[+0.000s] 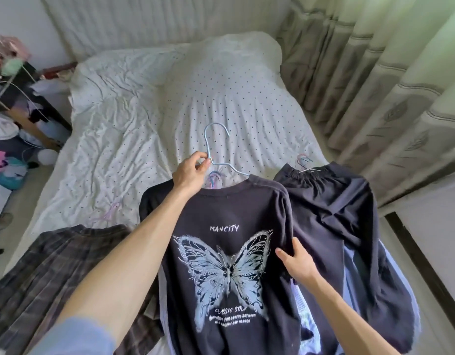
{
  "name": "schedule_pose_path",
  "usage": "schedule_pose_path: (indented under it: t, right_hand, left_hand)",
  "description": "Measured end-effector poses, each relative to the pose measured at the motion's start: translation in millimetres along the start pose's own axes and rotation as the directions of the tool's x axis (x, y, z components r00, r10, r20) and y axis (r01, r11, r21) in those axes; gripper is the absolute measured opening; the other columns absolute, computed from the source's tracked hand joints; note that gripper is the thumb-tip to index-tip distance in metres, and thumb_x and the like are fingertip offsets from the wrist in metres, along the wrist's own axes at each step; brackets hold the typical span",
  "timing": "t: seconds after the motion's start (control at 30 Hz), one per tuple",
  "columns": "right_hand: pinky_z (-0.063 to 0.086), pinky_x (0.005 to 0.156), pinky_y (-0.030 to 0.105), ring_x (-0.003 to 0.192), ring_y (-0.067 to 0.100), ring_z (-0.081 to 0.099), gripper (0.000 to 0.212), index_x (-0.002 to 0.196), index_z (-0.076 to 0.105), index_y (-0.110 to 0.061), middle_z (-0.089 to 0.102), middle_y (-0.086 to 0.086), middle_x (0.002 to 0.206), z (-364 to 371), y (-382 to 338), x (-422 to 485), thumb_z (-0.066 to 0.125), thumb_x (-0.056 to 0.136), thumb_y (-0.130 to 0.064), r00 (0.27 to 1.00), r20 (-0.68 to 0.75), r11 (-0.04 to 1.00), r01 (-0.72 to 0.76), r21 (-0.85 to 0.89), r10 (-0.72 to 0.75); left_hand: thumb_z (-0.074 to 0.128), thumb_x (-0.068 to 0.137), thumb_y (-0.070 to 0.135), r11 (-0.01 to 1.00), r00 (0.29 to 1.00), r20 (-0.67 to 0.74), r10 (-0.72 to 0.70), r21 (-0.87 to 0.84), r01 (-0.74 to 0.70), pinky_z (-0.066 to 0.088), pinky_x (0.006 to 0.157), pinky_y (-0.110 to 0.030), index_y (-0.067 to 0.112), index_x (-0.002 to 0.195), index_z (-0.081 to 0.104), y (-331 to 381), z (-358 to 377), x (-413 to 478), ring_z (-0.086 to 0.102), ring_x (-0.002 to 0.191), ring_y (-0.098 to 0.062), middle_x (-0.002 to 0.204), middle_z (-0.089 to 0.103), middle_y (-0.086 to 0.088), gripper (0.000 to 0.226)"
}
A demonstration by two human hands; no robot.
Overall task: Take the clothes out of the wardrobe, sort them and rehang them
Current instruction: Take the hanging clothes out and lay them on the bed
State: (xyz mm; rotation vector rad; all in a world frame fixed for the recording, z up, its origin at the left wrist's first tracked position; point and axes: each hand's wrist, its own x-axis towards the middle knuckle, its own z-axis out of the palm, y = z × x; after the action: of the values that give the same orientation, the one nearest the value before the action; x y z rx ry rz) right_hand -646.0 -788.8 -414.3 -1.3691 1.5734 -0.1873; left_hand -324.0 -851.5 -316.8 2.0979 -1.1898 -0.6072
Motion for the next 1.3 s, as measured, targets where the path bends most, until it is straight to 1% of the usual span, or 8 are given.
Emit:
schedule_pose_path:
  t: [0.2,0.33,0.47,0.63,0.87,1.07,1.17,1.3]
  right_hand:
    - [0.042,0.075,0.028,0.091,0.027,0.062,0.011,0.100,0.058,-0.018,0.070,0.005,0.101,48.9,-4.1,73.5,0.048,0.097,-0.020,0.988,0.006,0.976,-0.154,-0.156,0.157]
    - [0.041,0.077,0.028,0.088,0.027,0.059,0.010,0.103,0.052,-0.018,0.065,0.005,0.096,76.5,-6.5,115.9,0.047,0.095,-0.021,0.968,0.023,0.950,-0.241,-0.201,0.250]
    - [0.046,0.092,0.033,0.105,0.028,0.062,0.035,0.122,0.045,-0.021,0.066,0.005,0.114,99.2,6.5,142.3,0.061,0.091,-0.025,0.936,0.073,0.921,-0.320,-0.221,0.343]
    - [0.043,0.093,0.034,0.120,0.032,0.055,0.064,0.143,0.037,-0.017,0.059,0.011,0.131,114.6,21.0,155.4,0.067,0.087,-0.028,0.940,0.051,0.881,-0.297,-0.367,0.338]
    - [0.040,0.104,0.043,0.120,0.034,0.048,0.070,0.146,0.033,-0.009,0.051,0.013,0.133,134.4,34.8,184.5,0.059,0.086,-0.034,0.945,0.088,0.802,-0.216,-0.557,0.316]
    - [0.040,0.102,0.043,0.118,0.033,0.048,0.065,0.139,0.038,-0.011,0.051,0.011,0.129,137.7,39.2,190.4,0.060,0.084,-0.038,0.949,0.063,0.798,-0.223,-0.559,0.309]
    - [0.041,0.102,0.041,0.120,0.031,0.049,0.069,0.144,0.036,-0.011,0.051,0.010,0.130,132.2,40.5,184.6,0.062,0.085,-0.038,0.955,0.075,0.821,-0.205,-0.533,0.287]
    - [0.043,0.102,0.041,0.123,0.031,0.050,0.074,0.145,0.035,-0.014,0.053,0.011,0.134,125.8,41.0,171.9,0.064,0.084,-0.042,0.959,0.069,0.844,-0.208,-0.493,0.277]
  left_hand:
    - [0.055,0.100,0.036,0.997,0.993,0.102,-0.056,0.065,0.050,0.048,0.081,-0.036,0.023,0.111,0.063,-83.8,61.1,95.3,0.064,0.098,-0.028,0.103,0.067,-0.005,0.019]
    - [0.051,0.102,0.035,0.985,0.982,0.180,-0.061,0.173,0.030,0.048,0.085,-0.038,0.026,0.109,0.063,-132.8,107.1,139.9,0.062,0.104,-0.026,0.112,0.068,-0.001,0.017]
    - [0.039,0.105,0.037,0.950,0.972,0.185,-0.144,0.302,0.083,0.048,0.080,-0.042,0.025,0.109,0.056,-178.3,154.3,164.7,0.061,0.098,-0.033,0.114,0.062,-0.006,0.021]
    - [0.032,0.107,0.034,0.930,0.974,0.135,-0.180,0.348,0.123,0.045,0.083,-0.044,0.023,0.119,0.055,-227.4,199.5,191.4,0.061,0.098,-0.035,0.114,0.061,-0.010,0.028]
    - [0.049,0.101,0.033,0.940,0.957,0.087,-0.278,0.232,0.251,0.051,0.074,-0.036,0.033,0.112,0.058,-268.9,242.0,202.0,0.065,0.092,-0.022,0.104,0.070,0.007,0.014]
    - [0.046,0.099,0.046,0.949,0.972,0.081,-0.219,0.250,0.193,0.050,0.079,-0.032,0.019,0.108,0.069,-275.4,239.9,198.6,0.067,0.092,-0.019,0.103,0.073,0.003,0.036]
    - [0.044,0.097,0.047,0.962,0.974,0.109,-0.200,0.209,0.174,0.050,0.086,-0.034,0.020,0.113,0.065,-271.5,229.1,193.7,0.065,0.101,-0.019,0.114,0.069,0.003,0.038]
    - [0.044,0.094,0.043,0.941,0.976,-0.103,-0.192,0.264,0.213,0.040,0.103,-0.044,0.016,0.129,0.059,-281.2,200.2,155.3,0.051,0.125,-0.031,0.135,0.058,-0.009,0.047]
